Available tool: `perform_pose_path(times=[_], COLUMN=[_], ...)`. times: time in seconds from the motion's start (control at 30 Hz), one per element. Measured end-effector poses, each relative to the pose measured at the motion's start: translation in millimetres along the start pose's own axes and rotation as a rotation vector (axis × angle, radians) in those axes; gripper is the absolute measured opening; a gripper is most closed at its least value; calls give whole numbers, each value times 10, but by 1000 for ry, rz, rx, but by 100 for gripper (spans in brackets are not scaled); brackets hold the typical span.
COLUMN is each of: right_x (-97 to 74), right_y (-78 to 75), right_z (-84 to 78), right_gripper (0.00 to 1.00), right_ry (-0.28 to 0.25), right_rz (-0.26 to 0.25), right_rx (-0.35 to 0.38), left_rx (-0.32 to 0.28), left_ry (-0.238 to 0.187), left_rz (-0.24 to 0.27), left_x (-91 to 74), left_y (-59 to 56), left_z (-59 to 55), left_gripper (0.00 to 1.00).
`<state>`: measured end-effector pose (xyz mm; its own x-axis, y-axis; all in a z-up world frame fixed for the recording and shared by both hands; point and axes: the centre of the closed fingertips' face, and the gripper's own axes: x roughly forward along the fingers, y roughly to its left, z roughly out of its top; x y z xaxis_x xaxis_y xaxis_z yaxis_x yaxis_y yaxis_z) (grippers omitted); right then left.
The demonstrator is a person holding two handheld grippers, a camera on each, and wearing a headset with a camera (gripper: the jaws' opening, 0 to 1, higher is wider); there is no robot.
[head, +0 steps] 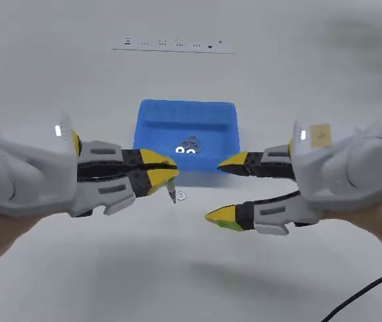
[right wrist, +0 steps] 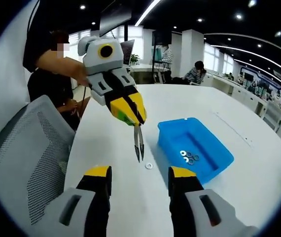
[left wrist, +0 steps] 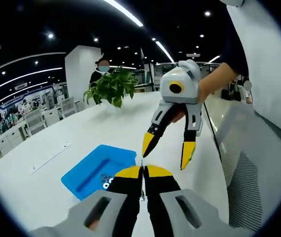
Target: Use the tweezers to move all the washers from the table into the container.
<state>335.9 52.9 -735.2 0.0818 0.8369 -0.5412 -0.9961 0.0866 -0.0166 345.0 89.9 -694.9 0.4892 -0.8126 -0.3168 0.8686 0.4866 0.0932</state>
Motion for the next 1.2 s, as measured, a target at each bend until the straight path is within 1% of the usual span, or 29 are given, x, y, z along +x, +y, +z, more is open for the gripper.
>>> perform_pose_path(times=[0.1,0.23,0.33,0.43,0.53,0.7,1.03,1.2], right_x=[-7,3,13,24,33,36,20,20], right_y=[31,81,82,71,69,84,105,117], right_z=[-32,-76,-118,-118,-109,-97,-132,-125], right_gripper=[49,49,49,50,50,50,50,50], right_ry=[-7,-6,2,-8,-15,-22,-19,-20], right_rz=[-8,4,3,-3,-6,-2,3,6], right_rx=[33,55,66,85,95,103,123,128], left_rx=[-4,-11,-8,-9,-1,4,12,17], left_ry=[1,4,3,-2,-3,3,-10,-2], left_rz=[-11,-28,-27,-19,-21,-25,-41,-45], left_x=[41,68,76,75,79,103,129,152], left_y=[14,21,34,66,74,71,45,42], left_z=[-29,-52,-50,-42,-41,-63,-23,-33], left_gripper=[5,5,5,5,5,5,5,5])
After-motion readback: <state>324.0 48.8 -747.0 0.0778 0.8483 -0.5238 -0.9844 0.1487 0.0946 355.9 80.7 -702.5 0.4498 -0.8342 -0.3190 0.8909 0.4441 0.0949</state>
